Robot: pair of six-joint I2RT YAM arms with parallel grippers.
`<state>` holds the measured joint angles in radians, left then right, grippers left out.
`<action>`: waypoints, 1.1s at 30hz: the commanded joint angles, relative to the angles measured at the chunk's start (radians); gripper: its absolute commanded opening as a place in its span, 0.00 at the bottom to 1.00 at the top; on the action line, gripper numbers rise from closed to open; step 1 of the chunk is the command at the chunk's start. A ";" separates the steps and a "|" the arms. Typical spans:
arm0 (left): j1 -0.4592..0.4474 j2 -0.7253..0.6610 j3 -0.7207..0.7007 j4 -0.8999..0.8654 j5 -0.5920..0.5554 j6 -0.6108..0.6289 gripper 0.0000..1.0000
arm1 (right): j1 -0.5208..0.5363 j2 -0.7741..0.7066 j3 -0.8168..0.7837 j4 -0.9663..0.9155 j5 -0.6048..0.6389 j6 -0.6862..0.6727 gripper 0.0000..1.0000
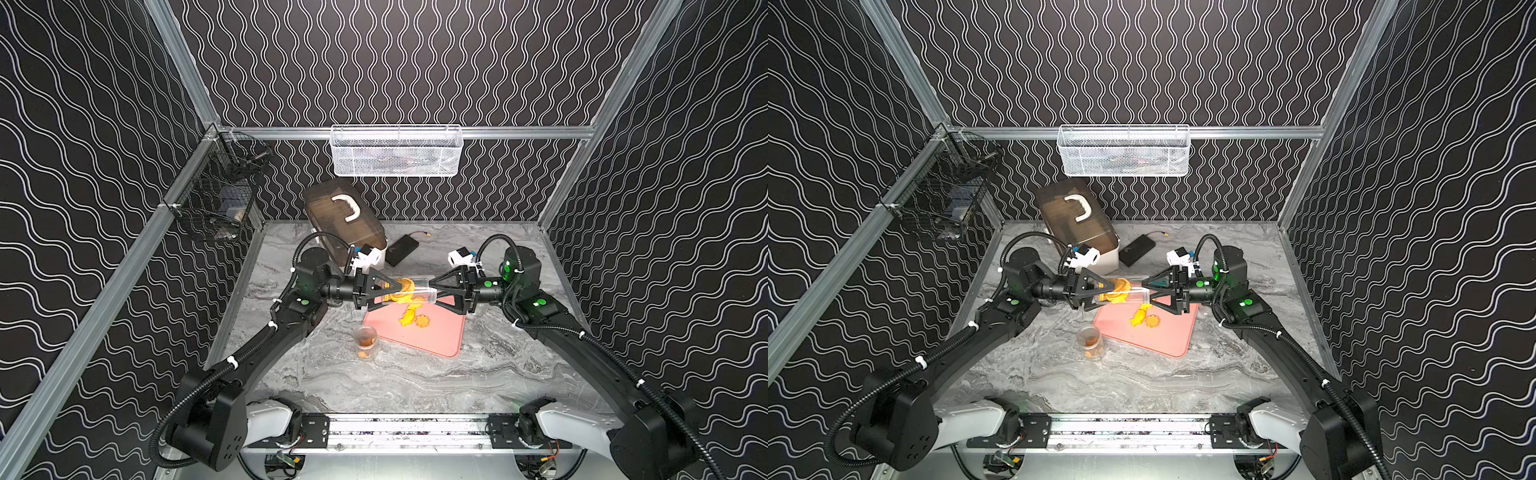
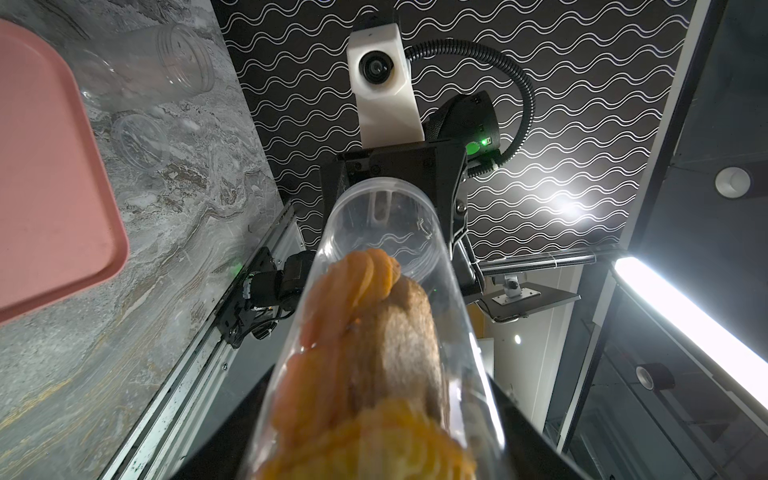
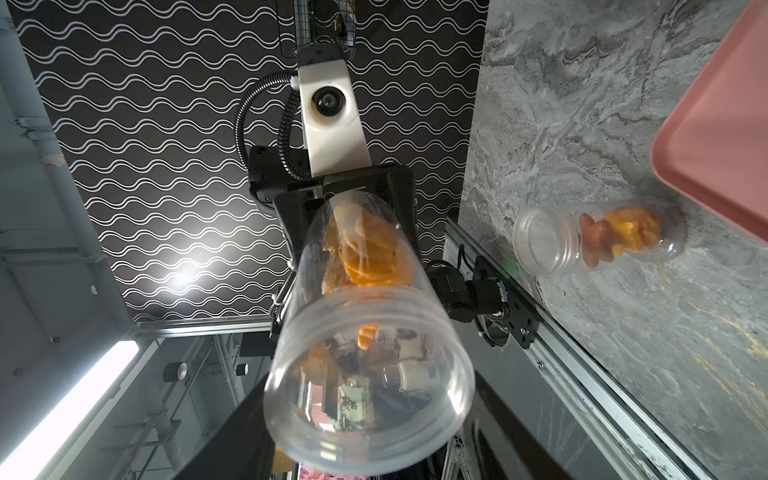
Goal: Pour the cookies out of the jar
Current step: Unscrew the lid from the jar.
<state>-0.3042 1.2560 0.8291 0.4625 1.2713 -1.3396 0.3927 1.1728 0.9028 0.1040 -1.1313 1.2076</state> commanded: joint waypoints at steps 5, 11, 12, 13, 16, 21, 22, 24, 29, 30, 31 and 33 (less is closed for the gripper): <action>-0.001 0.016 -0.053 0.260 0.004 -0.190 0.65 | 0.000 -0.011 0.035 -0.022 -0.007 -0.214 0.60; 0.000 0.041 -0.077 0.391 0.006 -0.291 0.65 | 0.001 -0.007 0.060 -0.056 -0.011 -0.373 0.60; 0.000 0.039 -0.077 0.380 0.006 -0.283 0.65 | 0.000 -0.007 0.074 -0.102 -0.005 -0.431 0.60; -0.001 0.040 -0.077 0.375 0.006 -0.280 0.65 | 0.000 -0.008 0.086 -0.136 0.000 -0.476 0.61; -0.001 0.040 -0.079 0.358 0.010 -0.270 0.64 | 0.001 -0.009 0.106 -0.211 0.017 -0.602 0.61; -0.001 0.030 -0.074 0.293 0.012 -0.229 0.64 | -0.001 -0.027 0.097 -0.228 0.081 -0.746 0.59; 0.000 0.028 -0.071 0.286 0.013 -0.224 0.64 | 0.001 -0.031 0.093 -0.226 0.091 -0.774 0.58; -0.001 0.025 -0.067 0.270 0.013 -0.217 0.64 | 0.000 -0.039 0.088 -0.218 0.101 -0.823 0.59; -0.001 0.022 -0.057 0.218 0.013 -0.182 0.64 | 0.000 -0.055 0.065 -0.195 0.114 -0.972 0.58; 0.000 0.022 -0.057 0.212 0.014 -0.178 0.64 | 0.001 -0.053 0.068 -0.203 0.116 -0.998 0.58; -0.001 0.022 -0.058 0.212 0.014 -0.179 0.64 | 0.001 -0.049 0.073 -0.220 0.117 -1.031 0.58; -0.001 0.021 -0.057 0.212 0.014 -0.178 0.64 | 0.000 -0.044 0.080 -0.244 0.132 -1.088 0.56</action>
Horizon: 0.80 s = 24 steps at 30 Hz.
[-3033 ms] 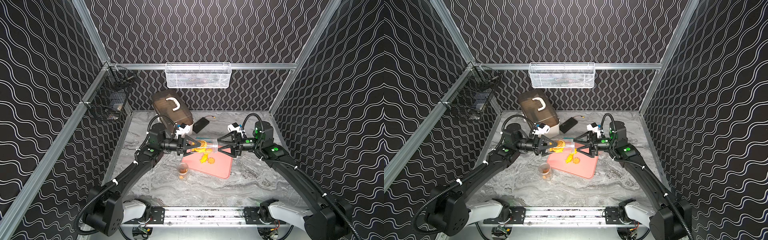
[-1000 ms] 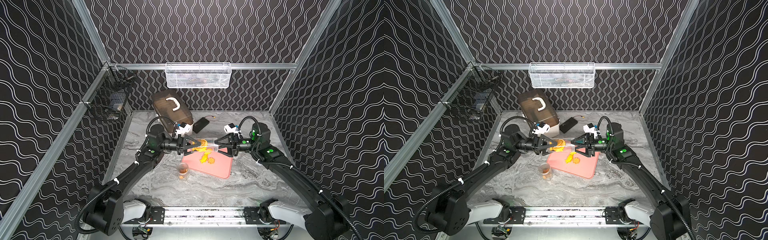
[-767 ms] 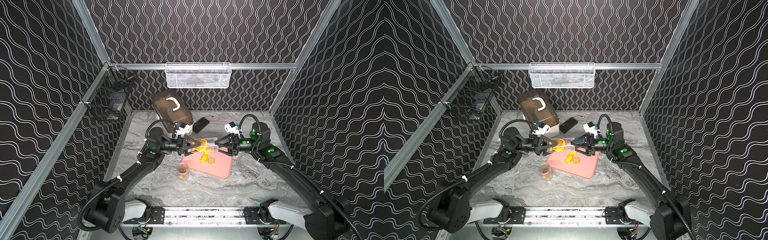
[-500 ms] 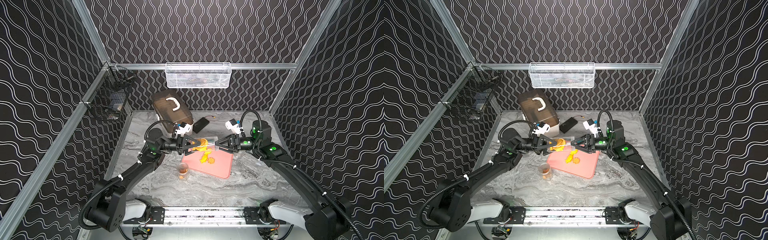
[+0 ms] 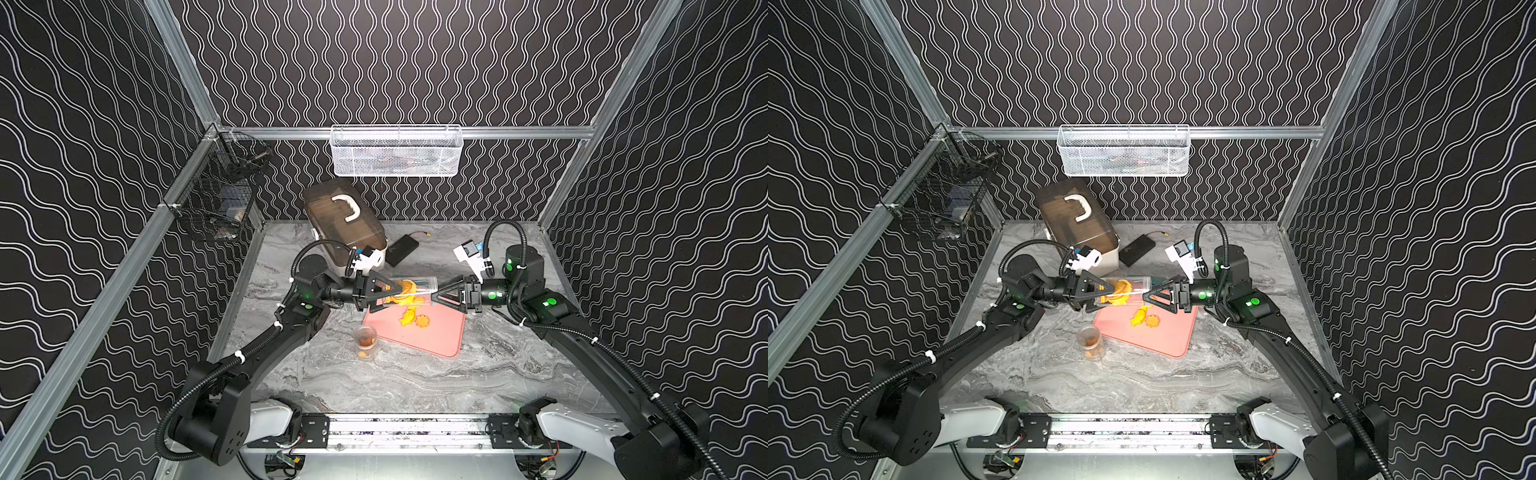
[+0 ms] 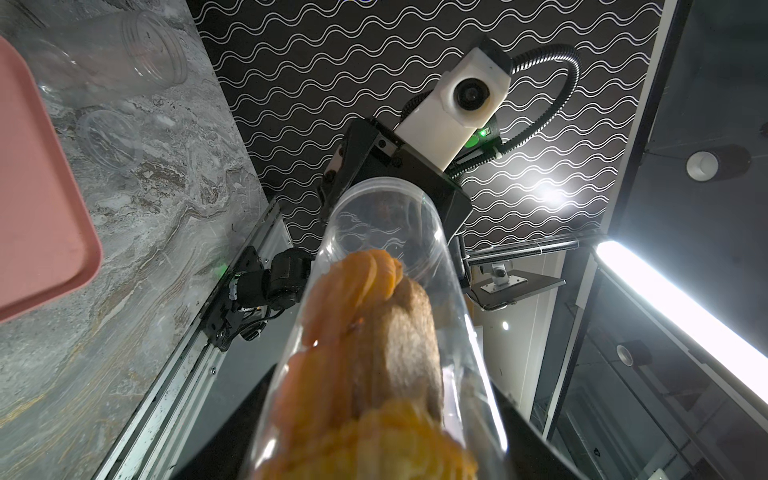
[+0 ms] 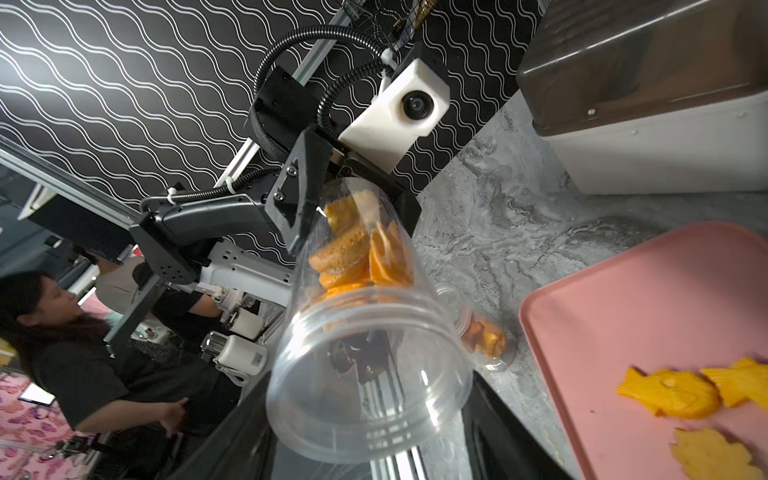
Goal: Pour the cookies out of the jar
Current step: Unscrew the lid from the jar.
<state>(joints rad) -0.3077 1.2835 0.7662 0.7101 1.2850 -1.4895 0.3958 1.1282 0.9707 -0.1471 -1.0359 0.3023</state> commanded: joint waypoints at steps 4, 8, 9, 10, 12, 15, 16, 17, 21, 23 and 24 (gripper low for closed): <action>0.002 -0.007 0.003 -0.041 0.000 -0.023 0.64 | -0.003 -0.010 -0.003 0.018 0.062 -0.253 0.53; 0.000 -0.009 0.002 -0.058 0.000 -0.013 0.65 | -0.003 -0.036 -0.042 0.069 0.106 -0.298 0.53; -0.002 -0.010 0.003 -0.061 0.000 -0.011 0.65 | -0.003 -0.040 -0.047 0.074 0.113 -0.310 0.53; -0.003 -0.010 0.002 -0.064 0.000 -0.009 0.65 | -0.002 -0.046 -0.053 0.078 0.123 -0.322 0.52; -0.004 -0.015 0.001 -0.073 0.002 -0.002 0.65 | -0.001 -0.056 -0.061 0.078 0.142 -0.354 0.51; -0.005 -0.017 0.003 -0.087 0.002 0.008 0.65 | 0.001 -0.077 -0.081 0.088 0.159 -0.396 0.51; -0.005 -0.018 0.004 -0.087 0.002 0.009 0.65 | 0.002 -0.086 -0.090 0.096 0.166 -0.404 0.51; -0.005 -0.017 0.003 -0.087 0.002 0.007 0.65 | 0.002 -0.092 -0.098 0.106 0.170 -0.408 0.51; -0.005 -0.016 0.004 -0.083 0.003 0.006 0.65 | 0.002 -0.098 -0.109 0.114 0.177 -0.409 0.52; -0.005 -0.014 0.005 -0.083 0.003 0.008 0.65 | 0.002 -0.100 -0.105 0.109 0.175 -0.404 0.59; -0.004 -0.015 0.005 -0.083 0.003 0.008 0.65 | 0.002 -0.103 -0.104 0.106 0.178 -0.401 0.64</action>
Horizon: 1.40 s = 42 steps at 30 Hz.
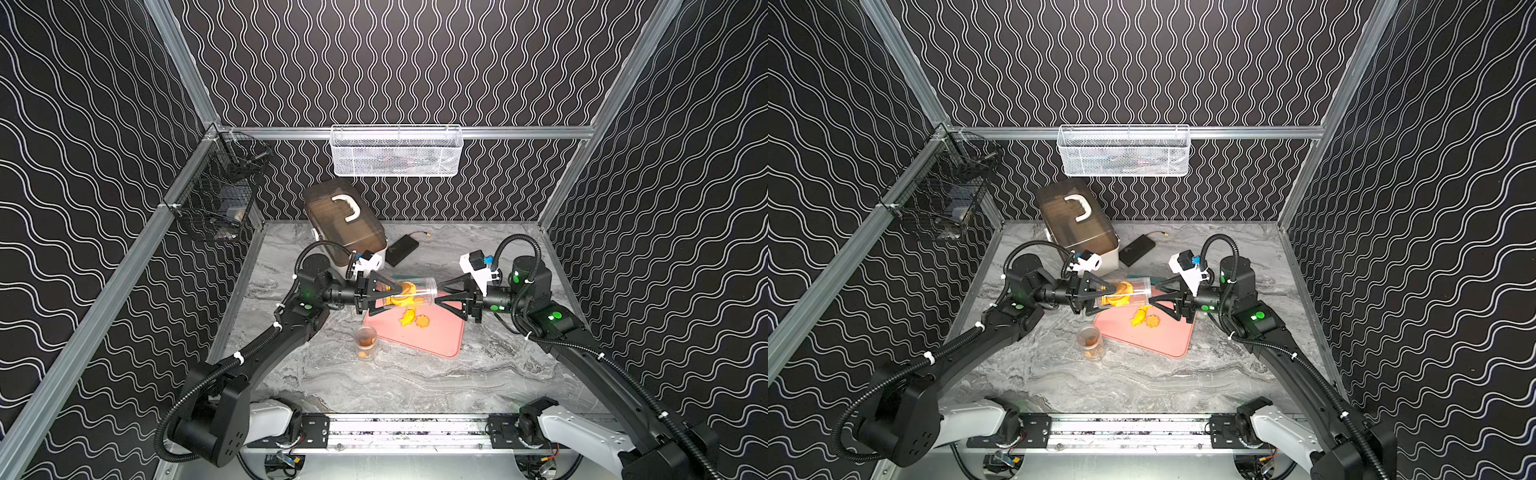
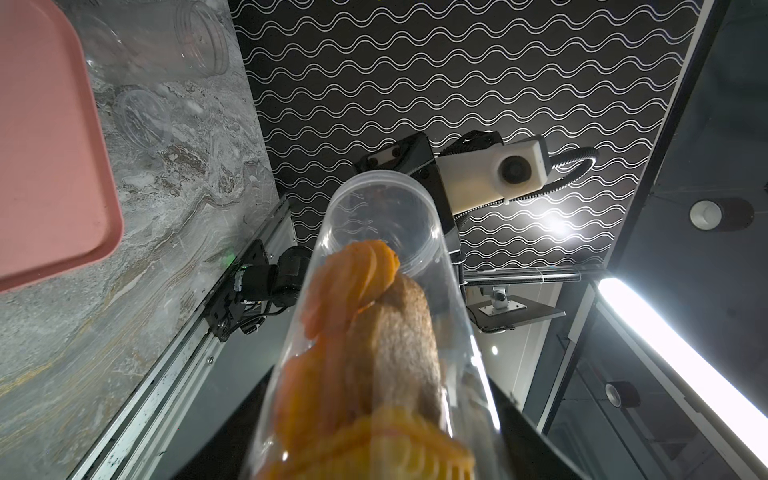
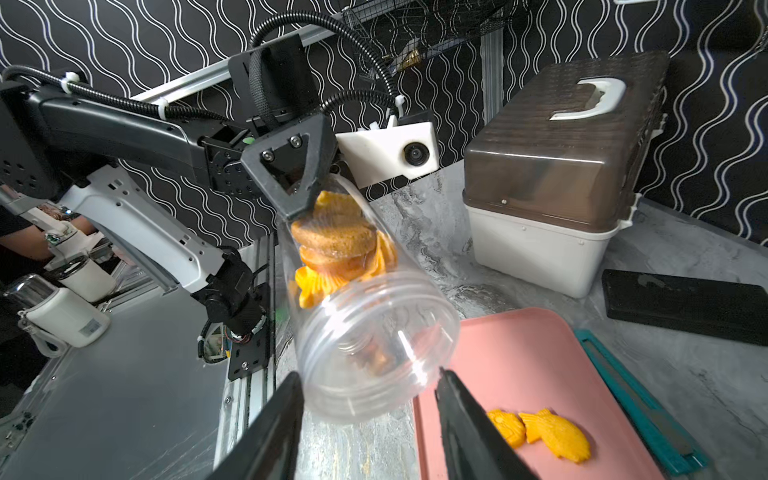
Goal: Pour the cookies out of the jar
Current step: Unscrew the lid from the jar.
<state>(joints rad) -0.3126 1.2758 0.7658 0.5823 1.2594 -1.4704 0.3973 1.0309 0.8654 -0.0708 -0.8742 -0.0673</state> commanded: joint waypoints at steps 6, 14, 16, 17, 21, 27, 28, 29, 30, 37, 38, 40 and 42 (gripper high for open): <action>0.000 -0.003 0.008 0.047 0.028 -0.010 0.65 | 0.000 -0.034 -0.017 0.069 0.004 0.041 1.00; 0.001 -0.001 0.016 0.058 0.029 -0.016 0.65 | -0.017 -0.053 0.092 0.041 0.168 0.543 1.00; 0.000 0.000 0.018 0.057 0.029 -0.011 0.65 | -0.031 -0.034 0.201 -0.120 0.212 0.713 1.00; 0.000 0.001 0.019 0.059 0.030 -0.011 0.65 | -0.043 -0.010 0.252 -0.182 0.178 0.741 1.00; 0.000 0.003 0.027 0.073 0.031 -0.020 0.65 | -0.097 0.131 0.504 -0.560 0.005 0.803 1.00; -0.002 0.002 0.032 0.146 0.031 -0.076 0.65 | -0.126 0.111 0.354 -0.320 -0.236 1.138 1.00; -0.002 -0.002 0.033 0.147 0.030 -0.076 0.65 | -0.126 0.108 0.325 -0.284 -0.245 1.170 1.00; -0.003 -0.004 0.036 0.142 0.032 -0.075 0.65 | -0.128 0.105 0.299 -0.251 -0.254 1.197 1.00; -0.005 -0.007 0.036 0.133 0.033 -0.070 0.65 | -0.128 0.101 0.274 -0.198 -0.268 1.235 1.00; -0.013 -0.011 0.040 0.094 0.037 -0.042 0.66 | -0.124 0.073 0.131 0.079 -0.324 1.422 1.00; -0.014 -0.009 0.040 0.098 0.036 -0.044 0.67 | -0.121 0.072 0.130 0.090 -0.324 1.433 1.00; -0.014 -0.007 0.043 0.105 0.035 -0.048 0.68 | -0.117 0.075 0.132 0.085 -0.324 1.429 1.00; -0.014 -0.005 0.044 0.102 0.033 -0.046 0.69 | -0.106 0.078 0.136 0.081 -0.323 1.427 1.00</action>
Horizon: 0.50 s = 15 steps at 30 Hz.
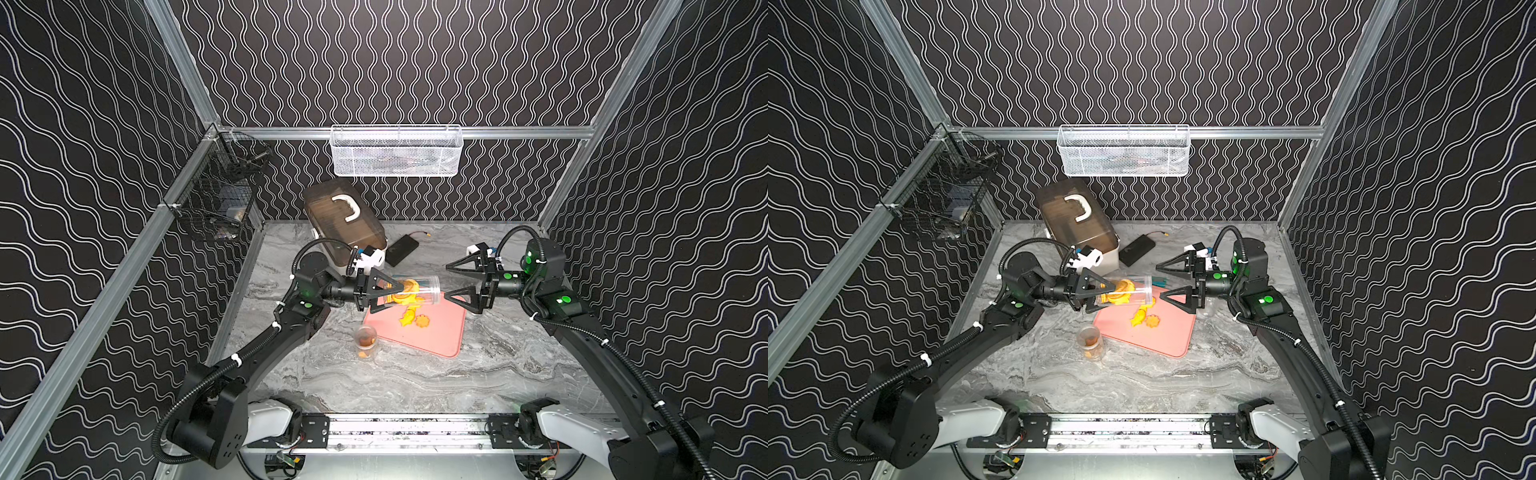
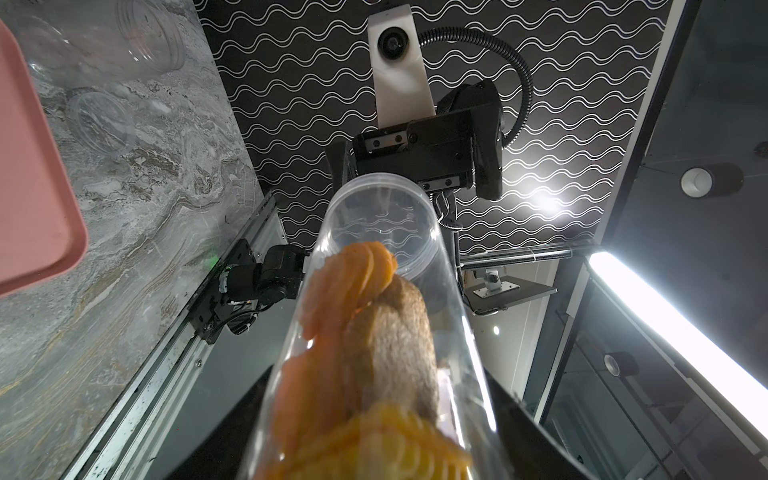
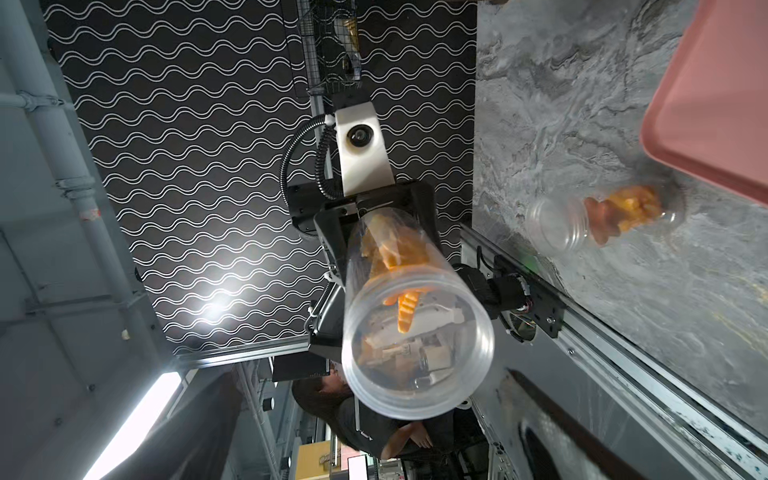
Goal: Pour the cookies out of the jar
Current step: Unscrew the lid from the jar.
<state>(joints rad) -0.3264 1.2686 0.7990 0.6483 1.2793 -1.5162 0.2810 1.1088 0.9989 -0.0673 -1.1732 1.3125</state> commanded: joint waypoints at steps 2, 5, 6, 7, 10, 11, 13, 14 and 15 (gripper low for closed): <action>0.000 0.003 0.012 0.033 0.013 0.003 0.70 | 0.029 0.006 0.006 0.077 -0.022 0.041 1.00; 0.000 0.002 0.016 0.029 0.014 0.005 0.70 | 0.056 0.013 0.017 0.013 -0.014 -0.010 0.99; 0.000 0.003 0.017 0.023 0.014 0.010 0.70 | 0.064 0.013 0.014 0.008 -0.010 -0.016 0.98; 0.000 0.003 0.019 0.019 0.011 0.013 0.70 | 0.069 0.014 0.009 0.011 -0.009 -0.017 0.97; 0.000 0.000 0.022 0.012 0.012 0.014 0.70 | 0.074 0.012 -0.003 0.012 -0.006 -0.021 0.94; 0.000 -0.001 0.025 0.010 0.012 0.017 0.70 | 0.075 0.010 -0.007 0.011 -0.005 -0.022 0.93; 0.001 -0.002 0.029 -0.001 0.011 0.022 0.70 | 0.082 0.010 -0.014 0.008 -0.004 -0.027 0.92; 0.000 -0.004 0.032 -0.009 0.012 0.026 0.70 | 0.085 0.008 -0.017 0.013 -0.003 -0.024 0.92; 0.000 -0.005 0.034 -0.019 0.013 0.032 0.70 | 0.089 0.007 -0.020 0.019 -0.004 -0.020 0.92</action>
<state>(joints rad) -0.3260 1.2701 0.8188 0.6132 1.2781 -1.4940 0.3618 1.1194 0.9836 -0.0566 -1.1778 1.2972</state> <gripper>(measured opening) 0.698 0.914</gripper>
